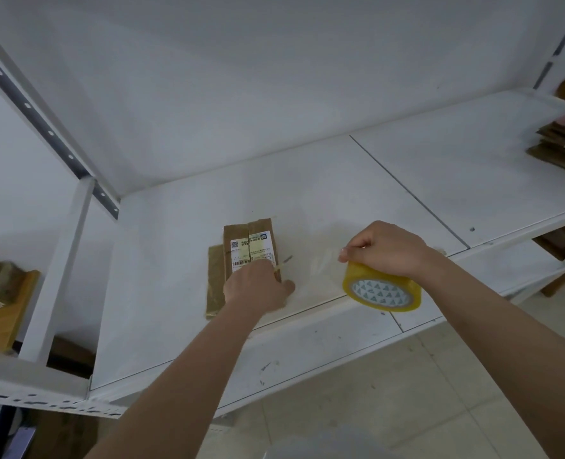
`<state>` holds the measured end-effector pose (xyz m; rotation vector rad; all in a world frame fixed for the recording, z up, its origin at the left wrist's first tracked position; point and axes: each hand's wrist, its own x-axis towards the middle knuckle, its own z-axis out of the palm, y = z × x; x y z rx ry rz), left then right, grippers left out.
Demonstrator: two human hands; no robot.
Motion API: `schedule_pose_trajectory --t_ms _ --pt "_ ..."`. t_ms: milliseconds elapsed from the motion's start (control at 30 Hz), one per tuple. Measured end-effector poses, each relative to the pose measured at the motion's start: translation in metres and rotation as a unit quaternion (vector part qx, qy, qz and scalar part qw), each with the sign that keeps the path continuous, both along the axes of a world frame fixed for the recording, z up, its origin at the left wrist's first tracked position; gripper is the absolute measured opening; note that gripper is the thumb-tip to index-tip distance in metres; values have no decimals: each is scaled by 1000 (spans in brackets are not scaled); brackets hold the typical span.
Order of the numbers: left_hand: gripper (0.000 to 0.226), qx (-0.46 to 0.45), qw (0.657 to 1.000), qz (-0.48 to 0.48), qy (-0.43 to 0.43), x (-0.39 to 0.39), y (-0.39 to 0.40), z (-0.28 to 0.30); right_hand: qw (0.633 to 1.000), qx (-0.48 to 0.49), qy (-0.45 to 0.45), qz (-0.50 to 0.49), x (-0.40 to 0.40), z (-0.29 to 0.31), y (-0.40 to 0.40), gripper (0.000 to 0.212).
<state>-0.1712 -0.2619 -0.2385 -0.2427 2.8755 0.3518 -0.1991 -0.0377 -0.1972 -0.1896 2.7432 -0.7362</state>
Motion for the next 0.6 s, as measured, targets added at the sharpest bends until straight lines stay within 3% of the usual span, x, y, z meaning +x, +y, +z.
schedule_pose_trajectory --t_ms 67,167,233,333,367,500,600 --pt "55 163 984 66 7 -2 -6 10 1000 -29 3 -5 2 3 0 21" --pt "94 374 920 92 70 6 3 31 998 -59 10 -3 3 7 -4 23" --pt "86 426 901 66 49 10 11 37 997 -74 19 2 4 9 -8 23" --pt "31 490 866 93 42 9 18 40 995 -93 47 -1 3 9 -15 27" --pt "26 499 858 111 44 8 17 41 993 -100 61 -14 3 7 -18 29" --pt "31 553 815 173 16 12 15 43 979 -128 141 -67 0 -6 -33 24" --pt "32 544 820 177 12 16 10 47 973 -114 187 -73 0 -12 -45 19"
